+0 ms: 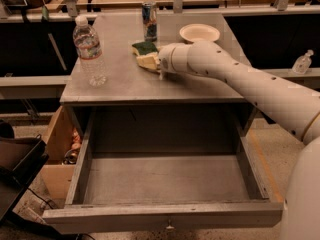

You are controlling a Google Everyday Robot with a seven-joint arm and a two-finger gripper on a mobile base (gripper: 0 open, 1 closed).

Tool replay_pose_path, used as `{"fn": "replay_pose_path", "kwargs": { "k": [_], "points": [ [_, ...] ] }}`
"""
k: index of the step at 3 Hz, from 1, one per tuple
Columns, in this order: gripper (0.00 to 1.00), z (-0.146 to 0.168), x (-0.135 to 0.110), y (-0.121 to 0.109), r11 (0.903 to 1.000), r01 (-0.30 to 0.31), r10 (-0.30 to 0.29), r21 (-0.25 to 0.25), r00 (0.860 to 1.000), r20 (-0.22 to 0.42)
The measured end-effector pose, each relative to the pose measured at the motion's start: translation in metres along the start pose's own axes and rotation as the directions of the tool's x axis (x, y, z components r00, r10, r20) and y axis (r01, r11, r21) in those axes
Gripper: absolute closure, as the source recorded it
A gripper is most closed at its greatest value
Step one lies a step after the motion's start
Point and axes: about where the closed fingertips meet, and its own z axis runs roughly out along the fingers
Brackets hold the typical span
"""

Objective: Place sponge into top drawer

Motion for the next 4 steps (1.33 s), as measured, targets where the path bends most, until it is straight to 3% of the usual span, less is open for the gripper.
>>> {"fn": "replay_pose_path", "kwargs": {
  "k": [4],
  "points": [
    [1.0,-0.001,-0.0019,-0.0001,1.0,0.0,0.0,0.0,1.0,0.0]
  ]
}}
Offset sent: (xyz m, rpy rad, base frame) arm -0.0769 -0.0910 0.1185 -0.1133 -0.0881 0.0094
